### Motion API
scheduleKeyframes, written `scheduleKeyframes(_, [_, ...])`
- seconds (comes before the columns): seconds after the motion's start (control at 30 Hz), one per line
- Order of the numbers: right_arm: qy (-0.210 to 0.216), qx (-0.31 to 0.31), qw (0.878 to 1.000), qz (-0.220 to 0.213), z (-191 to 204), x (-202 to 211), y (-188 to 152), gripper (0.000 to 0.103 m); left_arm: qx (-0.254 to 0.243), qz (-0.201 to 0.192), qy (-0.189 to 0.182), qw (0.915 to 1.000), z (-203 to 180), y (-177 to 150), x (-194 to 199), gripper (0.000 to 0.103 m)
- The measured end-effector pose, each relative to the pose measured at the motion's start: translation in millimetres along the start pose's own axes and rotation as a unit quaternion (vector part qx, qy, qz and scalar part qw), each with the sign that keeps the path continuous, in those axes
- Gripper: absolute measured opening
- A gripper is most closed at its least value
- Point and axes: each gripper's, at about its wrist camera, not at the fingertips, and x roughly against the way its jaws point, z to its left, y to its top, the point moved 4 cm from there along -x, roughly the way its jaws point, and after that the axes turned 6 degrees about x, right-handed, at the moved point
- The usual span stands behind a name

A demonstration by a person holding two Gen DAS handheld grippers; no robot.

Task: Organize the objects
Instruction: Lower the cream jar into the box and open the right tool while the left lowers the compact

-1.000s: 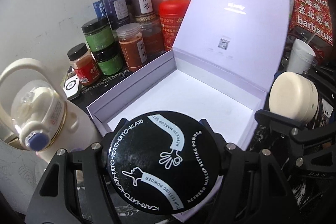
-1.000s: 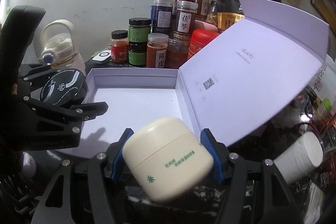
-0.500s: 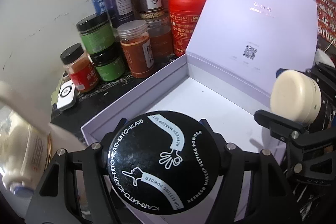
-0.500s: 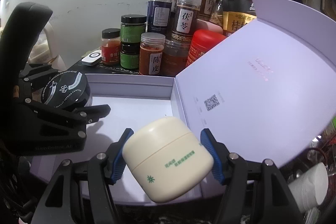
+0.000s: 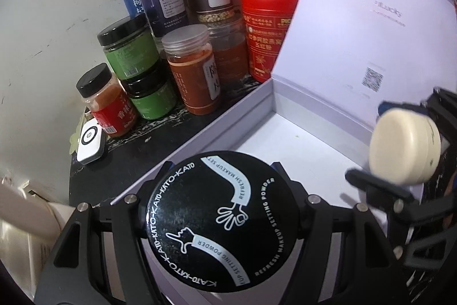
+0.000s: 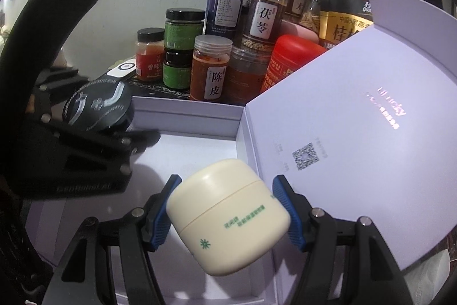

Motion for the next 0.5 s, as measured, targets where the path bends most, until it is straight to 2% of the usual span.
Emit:
scheduleKeyframes(0.17, [0.019, 0.009, 1.000, 0.018, 8.9, -5.9, -4.9, 0.067, -0.014, 0.000, 0.005, 0.9999, -2.0, 9.4, -8.5, 0.066])
scheduleKeyframes(0.5, [0.039, 0.022, 0.998, 0.037, 20.0, -17.2, -8.4, 0.067, -0.019, 0.030, -0.020, 0.9992, -10.5, 10.6, -22.7, 0.066])
